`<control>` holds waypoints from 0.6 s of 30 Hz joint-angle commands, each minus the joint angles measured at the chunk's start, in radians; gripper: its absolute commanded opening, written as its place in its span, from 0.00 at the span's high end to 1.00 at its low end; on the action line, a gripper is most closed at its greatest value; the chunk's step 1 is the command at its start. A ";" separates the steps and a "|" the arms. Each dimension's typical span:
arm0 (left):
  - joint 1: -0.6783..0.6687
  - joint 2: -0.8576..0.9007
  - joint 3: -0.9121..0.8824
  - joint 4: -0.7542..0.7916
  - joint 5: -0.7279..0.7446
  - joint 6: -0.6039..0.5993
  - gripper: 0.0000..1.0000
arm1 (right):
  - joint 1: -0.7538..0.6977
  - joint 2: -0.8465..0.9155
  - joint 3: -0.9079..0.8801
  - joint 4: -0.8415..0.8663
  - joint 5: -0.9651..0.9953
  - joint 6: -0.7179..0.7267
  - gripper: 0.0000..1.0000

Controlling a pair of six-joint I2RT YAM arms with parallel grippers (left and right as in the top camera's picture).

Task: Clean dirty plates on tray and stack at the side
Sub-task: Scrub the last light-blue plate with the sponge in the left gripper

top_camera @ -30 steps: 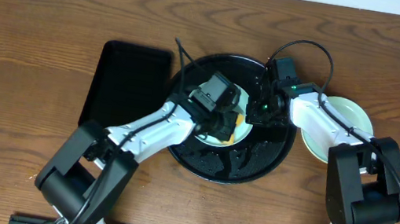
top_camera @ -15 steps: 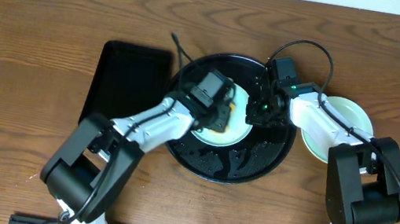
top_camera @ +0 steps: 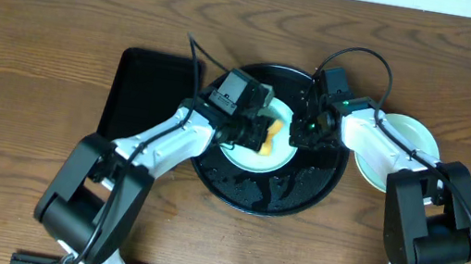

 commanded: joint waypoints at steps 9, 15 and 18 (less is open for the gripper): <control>-0.014 0.052 -0.002 0.085 -0.031 -0.043 0.93 | 0.034 0.049 -0.047 -0.042 0.045 -0.012 0.99; -0.014 0.086 -0.002 0.140 0.040 -0.044 0.92 | 0.034 0.049 -0.047 -0.042 0.045 -0.012 0.99; -0.014 0.101 -0.002 0.149 0.039 -0.044 0.93 | 0.034 0.049 -0.047 -0.042 0.045 -0.012 0.99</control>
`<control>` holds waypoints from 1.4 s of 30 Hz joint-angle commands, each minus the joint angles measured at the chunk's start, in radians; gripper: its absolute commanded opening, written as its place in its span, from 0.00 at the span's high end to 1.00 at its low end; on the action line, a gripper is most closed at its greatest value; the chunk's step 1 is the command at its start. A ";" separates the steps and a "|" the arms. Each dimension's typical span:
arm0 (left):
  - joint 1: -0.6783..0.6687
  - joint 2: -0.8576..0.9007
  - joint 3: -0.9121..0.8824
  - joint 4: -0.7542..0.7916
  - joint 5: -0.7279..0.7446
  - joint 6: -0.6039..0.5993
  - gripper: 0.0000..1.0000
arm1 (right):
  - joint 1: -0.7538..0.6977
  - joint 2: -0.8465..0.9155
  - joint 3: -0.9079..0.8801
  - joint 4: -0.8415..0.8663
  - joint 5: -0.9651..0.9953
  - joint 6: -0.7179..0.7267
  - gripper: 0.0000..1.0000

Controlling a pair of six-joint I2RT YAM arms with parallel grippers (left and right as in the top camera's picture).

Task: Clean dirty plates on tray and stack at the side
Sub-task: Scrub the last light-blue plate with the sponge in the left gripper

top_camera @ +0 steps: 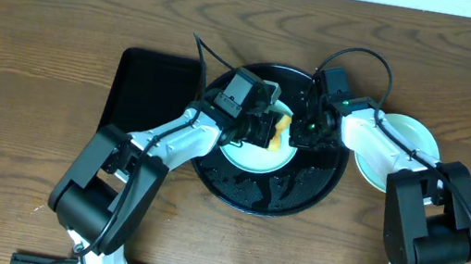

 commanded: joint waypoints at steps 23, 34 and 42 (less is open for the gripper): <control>0.132 0.042 -0.002 -0.322 -0.175 -0.009 0.93 | 0.034 0.049 -0.047 -0.039 0.048 -0.012 0.99; 0.096 0.018 -0.002 -0.367 0.204 -0.042 0.93 | 0.034 0.049 -0.047 -0.037 0.048 -0.012 0.99; 0.015 0.018 -0.002 -0.311 0.084 -0.061 0.93 | 0.034 0.049 -0.047 -0.039 0.048 -0.012 0.99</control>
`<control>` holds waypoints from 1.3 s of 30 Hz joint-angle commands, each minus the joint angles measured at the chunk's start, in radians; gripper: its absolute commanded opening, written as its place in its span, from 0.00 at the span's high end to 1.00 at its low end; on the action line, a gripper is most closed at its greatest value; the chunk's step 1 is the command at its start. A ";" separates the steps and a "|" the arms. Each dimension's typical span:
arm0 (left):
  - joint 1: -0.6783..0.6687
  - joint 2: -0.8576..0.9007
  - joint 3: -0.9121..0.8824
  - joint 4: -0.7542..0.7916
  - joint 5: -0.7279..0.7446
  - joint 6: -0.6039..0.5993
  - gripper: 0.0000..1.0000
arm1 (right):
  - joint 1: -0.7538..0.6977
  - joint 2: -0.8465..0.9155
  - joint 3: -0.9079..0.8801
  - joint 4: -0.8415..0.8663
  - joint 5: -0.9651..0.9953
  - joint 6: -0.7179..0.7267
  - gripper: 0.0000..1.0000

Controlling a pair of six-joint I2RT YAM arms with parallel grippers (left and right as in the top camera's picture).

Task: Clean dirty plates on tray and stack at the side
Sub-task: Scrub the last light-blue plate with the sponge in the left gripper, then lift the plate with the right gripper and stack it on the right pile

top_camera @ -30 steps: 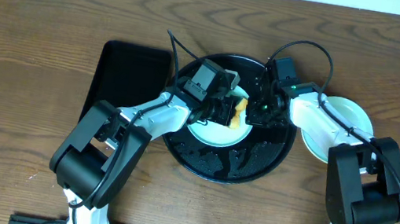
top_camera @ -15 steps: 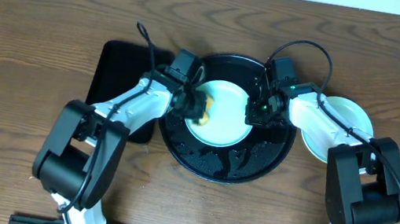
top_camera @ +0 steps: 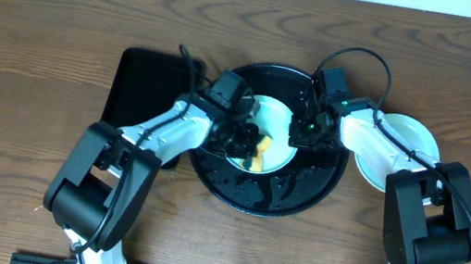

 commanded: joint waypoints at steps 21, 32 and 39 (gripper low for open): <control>0.118 -0.029 0.048 -0.002 -0.446 -0.001 0.93 | 0.024 0.051 -0.047 -0.041 0.039 -0.012 0.99; 0.124 -0.299 0.048 -0.141 -0.388 -0.002 0.92 | 0.023 0.051 -0.047 0.006 0.119 -0.012 0.99; 0.151 -0.333 0.048 -0.257 -0.495 -0.002 0.93 | 0.026 0.034 -0.032 0.065 0.207 -0.063 0.99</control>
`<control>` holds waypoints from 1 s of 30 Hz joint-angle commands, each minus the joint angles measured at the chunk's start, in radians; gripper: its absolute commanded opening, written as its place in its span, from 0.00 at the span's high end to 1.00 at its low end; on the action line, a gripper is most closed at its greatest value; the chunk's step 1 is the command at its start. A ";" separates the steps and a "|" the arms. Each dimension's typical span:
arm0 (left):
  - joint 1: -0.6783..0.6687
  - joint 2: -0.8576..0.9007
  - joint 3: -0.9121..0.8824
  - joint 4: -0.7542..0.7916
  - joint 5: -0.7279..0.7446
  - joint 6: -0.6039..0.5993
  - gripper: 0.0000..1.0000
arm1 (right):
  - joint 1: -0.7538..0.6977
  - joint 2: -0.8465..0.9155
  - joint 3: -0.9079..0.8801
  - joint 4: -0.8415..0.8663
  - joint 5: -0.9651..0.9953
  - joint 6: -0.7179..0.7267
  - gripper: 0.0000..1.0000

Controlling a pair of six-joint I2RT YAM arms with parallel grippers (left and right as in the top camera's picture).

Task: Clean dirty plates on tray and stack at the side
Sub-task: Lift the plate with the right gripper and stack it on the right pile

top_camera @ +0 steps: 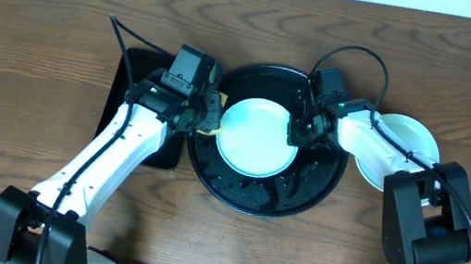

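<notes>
A pale green plate (253,139) lies in the round black tray (301,196), its face bare. My left gripper (206,120) is at the tray's left rim, just off the plate, shut on a yellow sponge (209,130) that is mostly hidden by the fingers. At the plate's right rim my right gripper (296,132) is closed on the edge. A second pale plate (415,135) rests on the table to the right, partly under the right arm.
A black rectangular tray (136,80) lies left of the round one, under the left wrist. Droplets shine on the round tray's floor. The arms' bases stand at the near table edge.
My left gripper with the sponge has moved from the plate's lower left part to the tray's left rim, leaving the plate uncovered. The right gripper still holds the plate's right edge.
The left gripper held the sponge on the plate's middle, then nearer its right side, then on its lower left part, while the right gripper stayed on the right rim. Now the sponge is off the plate at the tray's left edge.
</notes>
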 commanded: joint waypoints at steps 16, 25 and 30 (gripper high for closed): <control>0.144 0.001 0.013 -0.101 -0.075 0.002 0.92 | 0.010 -0.244 0.004 0.005 0.338 -0.219 0.99; 0.219 0.001 0.011 -0.104 -0.075 0.002 0.92 | 0.061 -0.378 0.004 0.019 0.581 -0.431 0.99; 0.249 0.001 0.011 -0.104 -0.075 0.002 0.92 | 0.127 -0.407 0.004 0.048 0.750 -0.481 0.99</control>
